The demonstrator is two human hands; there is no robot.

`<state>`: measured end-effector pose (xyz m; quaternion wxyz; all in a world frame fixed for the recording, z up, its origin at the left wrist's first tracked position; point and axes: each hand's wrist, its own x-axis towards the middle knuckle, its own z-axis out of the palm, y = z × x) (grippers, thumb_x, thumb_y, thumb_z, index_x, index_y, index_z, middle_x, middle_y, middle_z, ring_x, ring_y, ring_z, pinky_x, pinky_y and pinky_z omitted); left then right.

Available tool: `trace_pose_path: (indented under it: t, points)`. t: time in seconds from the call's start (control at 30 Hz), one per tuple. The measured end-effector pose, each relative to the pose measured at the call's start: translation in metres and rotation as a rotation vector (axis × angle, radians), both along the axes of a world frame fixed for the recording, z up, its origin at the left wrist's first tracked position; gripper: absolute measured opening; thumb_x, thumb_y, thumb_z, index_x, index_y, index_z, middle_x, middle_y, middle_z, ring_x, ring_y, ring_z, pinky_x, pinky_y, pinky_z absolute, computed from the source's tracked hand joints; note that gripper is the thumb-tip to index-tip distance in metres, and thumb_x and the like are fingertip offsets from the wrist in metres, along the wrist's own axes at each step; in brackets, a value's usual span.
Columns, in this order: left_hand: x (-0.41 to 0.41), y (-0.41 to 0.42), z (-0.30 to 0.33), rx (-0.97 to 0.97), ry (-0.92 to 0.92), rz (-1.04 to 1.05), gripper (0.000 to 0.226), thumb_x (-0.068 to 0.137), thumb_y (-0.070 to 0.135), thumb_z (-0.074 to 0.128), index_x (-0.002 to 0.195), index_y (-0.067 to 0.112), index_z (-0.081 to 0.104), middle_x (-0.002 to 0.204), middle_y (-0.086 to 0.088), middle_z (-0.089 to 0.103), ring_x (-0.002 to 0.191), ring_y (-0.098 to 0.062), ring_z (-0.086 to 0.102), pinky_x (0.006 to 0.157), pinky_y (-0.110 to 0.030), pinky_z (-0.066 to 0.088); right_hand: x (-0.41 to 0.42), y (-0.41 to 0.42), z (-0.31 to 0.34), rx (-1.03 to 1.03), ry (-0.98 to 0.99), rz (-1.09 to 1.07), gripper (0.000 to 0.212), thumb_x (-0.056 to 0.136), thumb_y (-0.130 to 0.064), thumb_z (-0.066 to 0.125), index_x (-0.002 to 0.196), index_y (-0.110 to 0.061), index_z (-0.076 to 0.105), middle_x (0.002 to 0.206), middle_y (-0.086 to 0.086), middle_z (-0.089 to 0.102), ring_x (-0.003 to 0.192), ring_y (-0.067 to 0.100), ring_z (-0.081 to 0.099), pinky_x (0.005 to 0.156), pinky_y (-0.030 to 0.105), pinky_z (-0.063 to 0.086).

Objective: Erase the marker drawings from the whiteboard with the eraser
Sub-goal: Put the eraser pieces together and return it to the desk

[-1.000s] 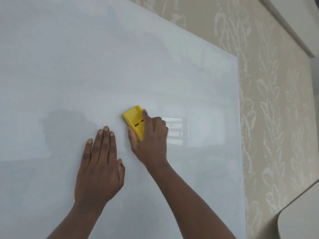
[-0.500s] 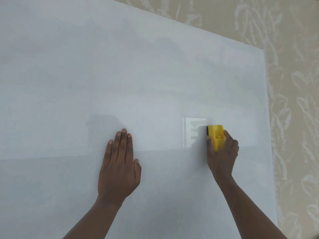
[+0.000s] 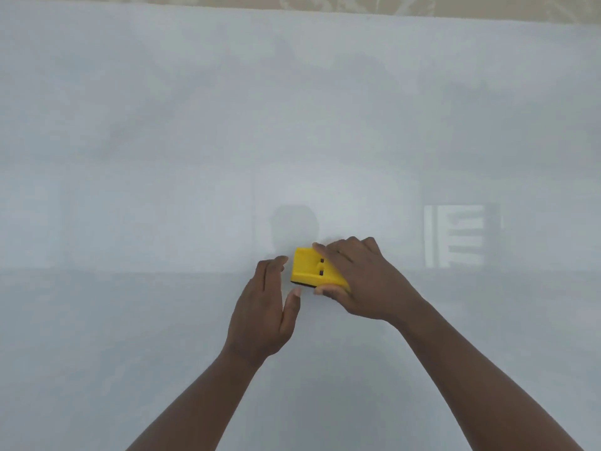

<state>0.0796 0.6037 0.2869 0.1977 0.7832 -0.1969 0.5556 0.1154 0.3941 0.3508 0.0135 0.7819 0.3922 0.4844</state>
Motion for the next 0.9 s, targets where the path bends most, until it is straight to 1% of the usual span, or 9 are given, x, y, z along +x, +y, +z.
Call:
trace_pose_path:
  t: [0.1, 0.2, 0.33, 0.4, 0.5, 0.57, 0.67, 0.8, 0.9]
  points:
    - [-0.008, 0.003, 0.001, 0.008, 0.100, -0.004, 0.069, 0.097, 0.053, 0.034, 0.151, 0.010, 0.035, 0.133, -0.003, 0.050, 0.095, -0.016, 0.060, 0.074, -0.025, 0.045, -0.001, 0.007, -0.004, -0.062, 0.067, 0.074, 0.077, 0.091, -0.068, 0.036, 0.145, -0.014, 0.040, 0.130, 0.001, 0.057, 0.113, 0.022, 0.051, 0.098, 0.033, 0.027]
    - [-0.021, 0.010, -0.001, 0.066, 0.177, -0.024, 0.075, 0.096, 0.059, 0.033, 0.156, 0.015, 0.028, 0.132, 0.002, 0.049, 0.090, -0.006, 0.051, 0.074, -0.026, 0.044, -0.009, 0.012, -0.008, -0.065, 0.118, 0.141, 0.076, 0.091, -0.069, 0.040, 0.143, -0.014, 0.044, 0.129, -0.001, 0.058, 0.113, 0.020, 0.050, 0.095, 0.029, 0.023]
    - [-0.041, 0.025, 0.003, 0.018, 0.242, -0.131, 0.065, 0.096, 0.053, 0.043, 0.145, 0.011, 0.041, 0.126, 0.000, 0.055, 0.102, -0.013, 0.055, 0.087, -0.035, 0.050, -0.026, 0.023, -0.012, -0.052, 0.170, 0.182, 0.077, 0.086, -0.070, 0.037, 0.143, -0.019, 0.044, 0.129, -0.003, 0.058, 0.104, 0.004, 0.034, 0.085, 0.022, 0.018]
    - [-0.050, 0.032, 0.008, -0.026, 0.238, -0.173, 0.056, 0.095, 0.047, 0.049, 0.136, 0.008, 0.048, 0.118, 0.000, 0.058, 0.098, -0.012, 0.056, 0.084, -0.029, 0.047, -0.035, 0.031, -0.010, 0.033, 0.237, 0.197, 0.078, 0.081, -0.076, 0.039, 0.144, -0.029, 0.040, 0.128, -0.006, 0.057, 0.092, -0.001, 0.020, 0.082, 0.021, 0.016]
    - [-0.061, 0.043, 0.016, -0.101, 0.226, -0.180, 0.048, 0.092, 0.036, 0.054, 0.130, 0.007, 0.051, 0.108, 0.004, 0.057, 0.089, 0.000, 0.052, 0.076, -0.014, 0.038, -0.041, 0.033, -0.005, 0.136, 0.321, 0.189, 0.076, 0.081, -0.081, 0.041, 0.144, -0.039, 0.033, 0.134, -0.013, 0.052, 0.108, 0.002, 0.034, 0.093, 0.026, 0.020]
    - [-0.068, 0.055, 0.019, -0.155, 0.215, -0.185, 0.047, 0.091, 0.034, 0.055, 0.129, 0.007, 0.052, 0.106, 0.003, 0.058, 0.088, -0.007, 0.053, 0.075, -0.014, 0.038, -0.045, 0.030, -0.005, 0.220, 0.383, 0.185, 0.074, 0.081, -0.079, 0.044, 0.142, -0.038, 0.035, 0.137, -0.016, 0.049, 0.122, 0.002, 0.042, 0.100, 0.028, 0.018]
    - [-0.074, 0.066, 0.015, -0.227, 0.235, -0.197, 0.047, 0.090, 0.035, 0.054, 0.128, 0.008, 0.052, 0.100, -0.002, 0.061, 0.085, -0.017, 0.055, 0.071, -0.020, 0.041, -0.055, 0.025, -0.017, 0.343, 0.499, 0.200, 0.071, 0.081, -0.073, 0.050, 0.140, -0.034, 0.041, 0.133, -0.016, 0.052, 0.119, 0.001, 0.049, 0.109, 0.038, 0.025]
    - [-0.071, 0.060, 0.002, -0.234, 0.270, -0.243, 0.047, 0.089, 0.035, 0.053, 0.128, 0.007, 0.052, 0.098, -0.005, 0.061, 0.081, -0.014, 0.054, 0.069, -0.023, 0.041, -0.072, 0.023, -0.039, 0.453, 0.552, 0.215, 0.065, 0.083, -0.062, 0.056, 0.137, -0.026, 0.048, 0.122, -0.017, 0.058, 0.111, 0.001, 0.054, 0.108, 0.045, 0.038]
    - [-0.064, 0.045, -0.008, -0.228, 0.318, -0.258, 0.048, 0.096, 0.030, 0.055, 0.137, 0.006, 0.049, 0.110, -0.007, 0.063, 0.093, -0.022, 0.059, 0.078, -0.029, 0.042, -0.083, 0.011, -0.050, 0.506, 0.570, 0.176, 0.065, 0.084, -0.057, 0.058, 0.137, -0.021, 0.049, 0.118, -0.015, 0.058, 0.108, 0.003, 0.055, 0.107, 0.045, 0.041]
